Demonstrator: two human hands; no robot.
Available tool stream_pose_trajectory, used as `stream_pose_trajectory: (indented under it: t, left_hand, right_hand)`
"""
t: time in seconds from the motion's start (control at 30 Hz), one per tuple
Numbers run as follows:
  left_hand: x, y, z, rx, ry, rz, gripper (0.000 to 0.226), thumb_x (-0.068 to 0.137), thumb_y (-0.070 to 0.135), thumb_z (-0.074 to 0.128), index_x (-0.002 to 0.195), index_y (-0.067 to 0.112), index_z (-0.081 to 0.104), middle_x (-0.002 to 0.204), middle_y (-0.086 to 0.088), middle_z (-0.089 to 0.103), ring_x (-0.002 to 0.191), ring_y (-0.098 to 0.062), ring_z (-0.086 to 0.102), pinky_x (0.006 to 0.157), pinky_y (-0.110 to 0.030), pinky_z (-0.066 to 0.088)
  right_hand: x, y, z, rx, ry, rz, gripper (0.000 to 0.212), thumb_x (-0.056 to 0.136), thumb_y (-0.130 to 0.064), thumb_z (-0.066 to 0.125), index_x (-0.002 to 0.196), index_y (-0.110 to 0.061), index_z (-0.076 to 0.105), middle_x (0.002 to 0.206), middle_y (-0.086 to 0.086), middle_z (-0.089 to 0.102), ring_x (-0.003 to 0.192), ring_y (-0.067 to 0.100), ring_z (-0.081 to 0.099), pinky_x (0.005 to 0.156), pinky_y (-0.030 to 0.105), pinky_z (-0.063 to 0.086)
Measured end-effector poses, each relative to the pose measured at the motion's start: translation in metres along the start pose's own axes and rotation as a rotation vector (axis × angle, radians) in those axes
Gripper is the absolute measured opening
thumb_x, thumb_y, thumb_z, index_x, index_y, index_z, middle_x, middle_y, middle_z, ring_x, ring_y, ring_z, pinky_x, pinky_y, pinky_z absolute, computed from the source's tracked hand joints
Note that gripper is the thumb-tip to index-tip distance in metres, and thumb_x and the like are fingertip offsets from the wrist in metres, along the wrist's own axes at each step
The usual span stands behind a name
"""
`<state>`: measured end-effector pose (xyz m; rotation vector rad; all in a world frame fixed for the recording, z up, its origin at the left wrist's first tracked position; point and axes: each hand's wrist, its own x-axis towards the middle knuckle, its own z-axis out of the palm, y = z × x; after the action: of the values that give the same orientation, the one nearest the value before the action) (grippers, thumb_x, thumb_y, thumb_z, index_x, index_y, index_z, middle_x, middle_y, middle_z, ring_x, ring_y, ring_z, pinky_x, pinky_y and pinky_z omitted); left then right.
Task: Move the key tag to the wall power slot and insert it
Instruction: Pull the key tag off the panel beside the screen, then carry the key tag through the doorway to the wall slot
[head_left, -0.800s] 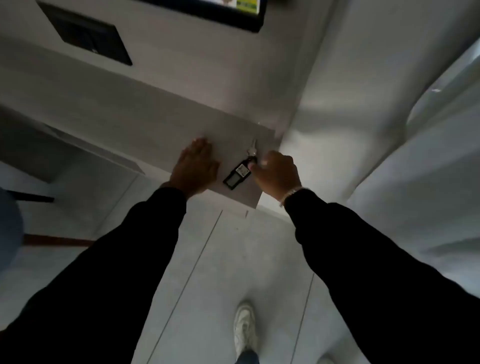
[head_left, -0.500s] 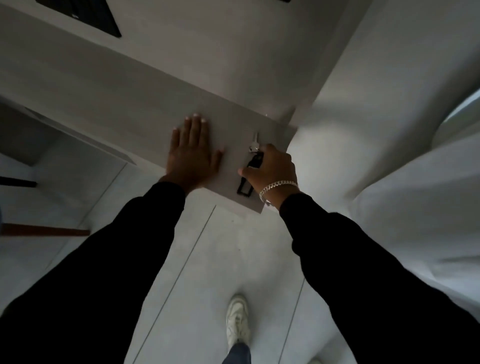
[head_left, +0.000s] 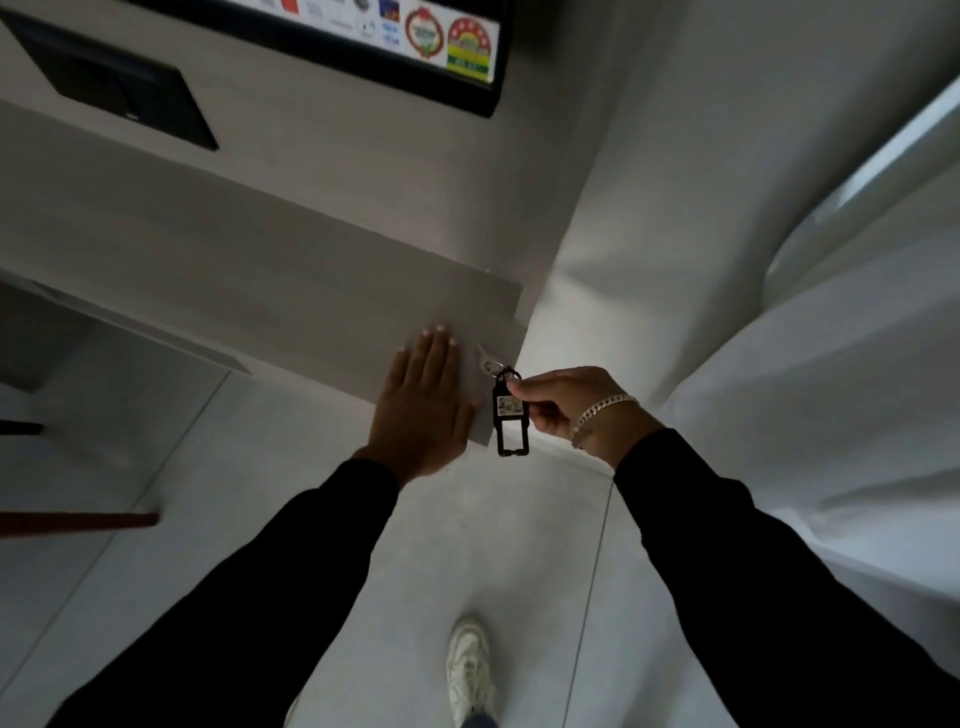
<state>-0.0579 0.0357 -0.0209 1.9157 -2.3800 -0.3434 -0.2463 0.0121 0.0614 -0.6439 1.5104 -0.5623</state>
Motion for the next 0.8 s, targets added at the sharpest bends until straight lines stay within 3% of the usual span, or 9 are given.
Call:
stream_pose_trajectory:
  t: [0.13,0.3,0.47,0.57,0.8]
  left_hand:
    - [-0.011,0.025,-0.021,-0.252,-0.041,0.028,0.070,0.100,0.042,0.021,0.158,0.005,0.010,0.170,-0.014,0.004,0.158,-0.028,-0.001,0.129,-0.042,0.002]
    - [-0.023,0.079,-0.053,-0.404,0.167,0.152,0.070,0.099,0.040,0.031,0.157,0.004,0.017,0.168,-0.015,0.012,0.157,-0.025,0.001,0.128,-0.043,0.004]
    - [-0.025,0.147,-0.090,-0.467,0.306,0.392,0.064,0.101,0.030,0.041,0.155,0.001,0.022,0.166,-0.018,0.018,0.156,-0.031,0.007,0.129,-0.049,0.010]
    - [-0.019,0.192,-0.115,-0.446,0.390,0.542,0.061,0.102,0.031,0.036,0.154,-0.001,0.026,0.165,-0.020,0.022,0.156,-0.033,0.009,0.129,-0.053,0.012]
    - [-0.019,0.308,-0.165,-0.445,0.474,0.675,0.058,0.103,0.024,0.035,0.155,0.001,0.025,0.166,-0.018,0.022,0.157,-0.032,0.009,0.129,-0.050,0.008]
  right_hand:
    - [-0.037,0.002,-0.032,0.077,-0.033,-0.046,0.005,0.074,-0.004,0.076,0.075,-0.004,0.072,0.077,0.011,0.068,0.063,0.015,0.061,0.050,0.017,0.055]
    - [-0.095,0.003,-0.082,0.071,-0.030,-0.167,0.004,0.077,0.001,0.071,0.080,-0.003,0.071,0.087,0.014,0.071,0.078,0.021,0.067,0.055,0.018,0.057]
    - [-0.160,0.004,-0.133,0.056,0.029,-0.296,0.010,0.076,0.004,0.071,0.074,-0.006,0.071,0.078,0.009,0.072,0.064,0.014,0.071,0.058,0.020,0.060]
    - [-0.194,0.007,-0.163,0.039,0.078,-0.349,0.008,0.076,0.003,0.071,0.077,-0.005,0.069,0.078,0.012,0.070,0.060,0.013,0.069,0.059,0.020,0.060]
    - [-0.267,0.028,-0.247,0.078,0.159,-0.455,0.009,0.078,0.004,0.070,0.074,-0.005,0.069,0.074,0.011,0.069,0.057,0.011,0.067,0.058,0.020,0.061]
